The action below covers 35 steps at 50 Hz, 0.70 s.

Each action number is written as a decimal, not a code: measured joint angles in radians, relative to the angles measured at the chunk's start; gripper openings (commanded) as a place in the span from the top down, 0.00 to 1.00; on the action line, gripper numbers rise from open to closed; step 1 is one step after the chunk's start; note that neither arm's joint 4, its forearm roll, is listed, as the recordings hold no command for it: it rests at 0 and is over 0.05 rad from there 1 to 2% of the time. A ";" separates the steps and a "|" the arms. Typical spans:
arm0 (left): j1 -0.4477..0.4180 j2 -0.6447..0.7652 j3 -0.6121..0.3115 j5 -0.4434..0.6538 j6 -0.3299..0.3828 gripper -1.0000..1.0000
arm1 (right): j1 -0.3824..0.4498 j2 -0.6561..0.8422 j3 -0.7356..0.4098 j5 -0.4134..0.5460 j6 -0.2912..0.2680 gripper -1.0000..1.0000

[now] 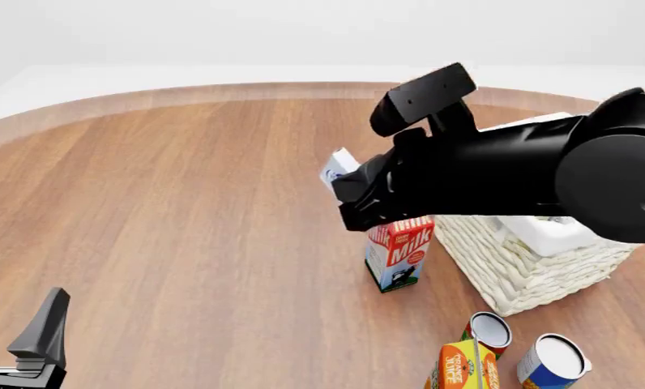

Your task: Pick up the cream cheese box and the butter, and put them in the basket.

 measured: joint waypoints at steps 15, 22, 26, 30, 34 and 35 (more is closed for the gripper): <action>0.000 0.000 0.000 0.000 0.000 0.00 | -0.112 -0.068 -0.044 0.034 -0.045 1.00; 0.000 0.000 0.000 0.000 0.000 0.00 | -0.167 -0.098 -0.055 0.045 -0.055 1.00; 0.000 0.000 0.000 0.000 0.000 0.00 | -0.198 -0.113 -0.065 0.053 -0.057 1.00; 0.000 0.000 0.000 0.000 0.000 0.00 | -0.228 -0.127 -0.075 0.063 -0.057 1.00; 0.000 0.000 0.000 0.000 0.000 0.00 | -0.259 -0.140 -0.082 0.070 -0.056 1.00; 0.000 0.000 0.000 0.000 0.000 0.00 | -0.267 -0.143 -0.084 0.071 -0.056 1.00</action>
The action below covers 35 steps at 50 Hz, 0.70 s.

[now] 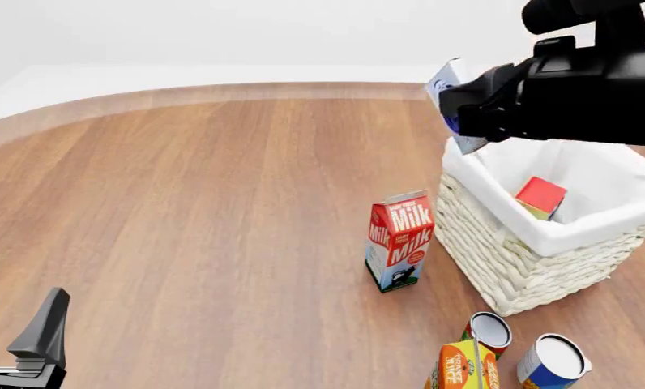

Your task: Pick up the cream cheese box and the butter, and put them in the basket.

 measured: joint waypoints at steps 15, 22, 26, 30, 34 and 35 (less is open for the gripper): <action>0.000 0.000 0.000 0.000 0.000 0.00 | -0.132 -0.049 0.014 -0.007 0.017 1.00; 0.000 0.000 0.000 0.000 0.000 0.00 | -0.187 -0.073 0.026 -0.009 0.035 1.00; 0.000 0.000 0.000 0.000 0.000 0.00 | -0.220 -0.084 0.030 -0.010 0.045 1.00; 0.000 0.000 0.000 0.000 0.000 0.00 | -0.249 -0.092 0.036 -0.014 0.055 1.00; 0.000 0.000 0.000 0.000 0.000 0.00 | -0.276 -0.098 0.044 -0.021 0.064 1.00; 0.000 0.000 0.000 0.000 0.000 0.00 | -0.282 -0.099 0.047 -0.022 0.066 1.00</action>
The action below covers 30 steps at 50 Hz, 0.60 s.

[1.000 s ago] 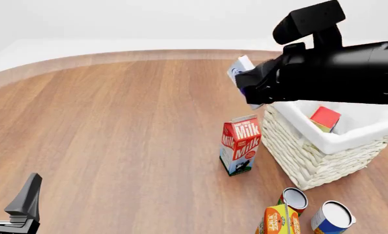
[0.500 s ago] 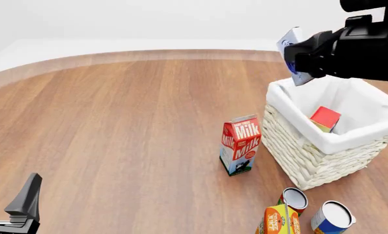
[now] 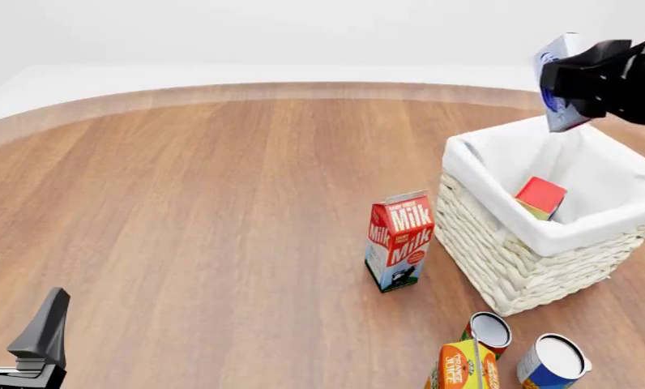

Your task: Pick up the cream cheese box and the butter, and put them in the basket.

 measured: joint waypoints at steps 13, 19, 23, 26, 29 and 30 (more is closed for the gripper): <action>0.000 0.000 0.000 0.000 0.000 0.00 | -0.072 -0.009 0.035 -0.026 0.025 1.00; 0.000 0.000 0.000 0.000 0.000 0.00 | -0.103 -0.006 0.058 -0.047 0.037 1.00; 0.000 0.000 0.000 0.000 0.000 0.00 | -0.121 -0.002 0.077 -0.063 0.044 1.00; 0.000 0.000 0.000 0.000 0.000 0.00 | -0.133 0.000 0.089 -0.073 0.048 1.00; 0.000 0.000 0.000 0.000 0.000 0.00 | -0.146 0.002 0.099 -0.081 0.053 1.00; 0.000 0.000 0.000 0.000 0.000 0.00 | -0.150 0.003 0.101 -0.083 0.054 1.00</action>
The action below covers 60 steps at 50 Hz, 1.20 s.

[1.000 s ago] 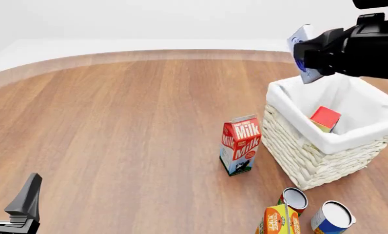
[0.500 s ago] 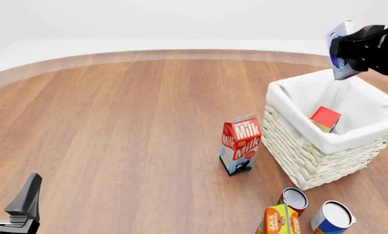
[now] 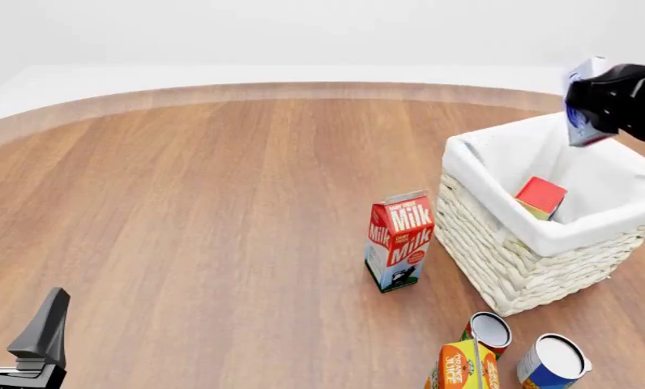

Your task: Pick up the cream cheese box and the butter, and put them in the basket.

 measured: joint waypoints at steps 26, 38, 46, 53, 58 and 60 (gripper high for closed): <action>0.000 0.000 0.000 0.000 0.000 0.00 | -0.081 -0.005 0.043 -0.027 0.030 1.00; 0.000 0.000 0.000 0.000 0.000 0.00 | -0.099 0.018 0.060 -0.054 0.037 1.00; 0.000 0.000 0.000 0.000 0.000 0.00 | -0.110 0.040 0.063 -0.073 0.043 1.00; 0.000 0.000 0.000 0.000 0.000 0.00 | -0.118 0.055 0.068 -0.088 0.047 1.00; 0.000 0.000 0.000 0.000 0.000 0.00 | -0.123 0.064 0.075 -0.100 0.049 1.00; 0.000 0.000 0.000 0.000 0.000 0.00 | -0.125 0.067 0.078 -0.105 0.050 1.00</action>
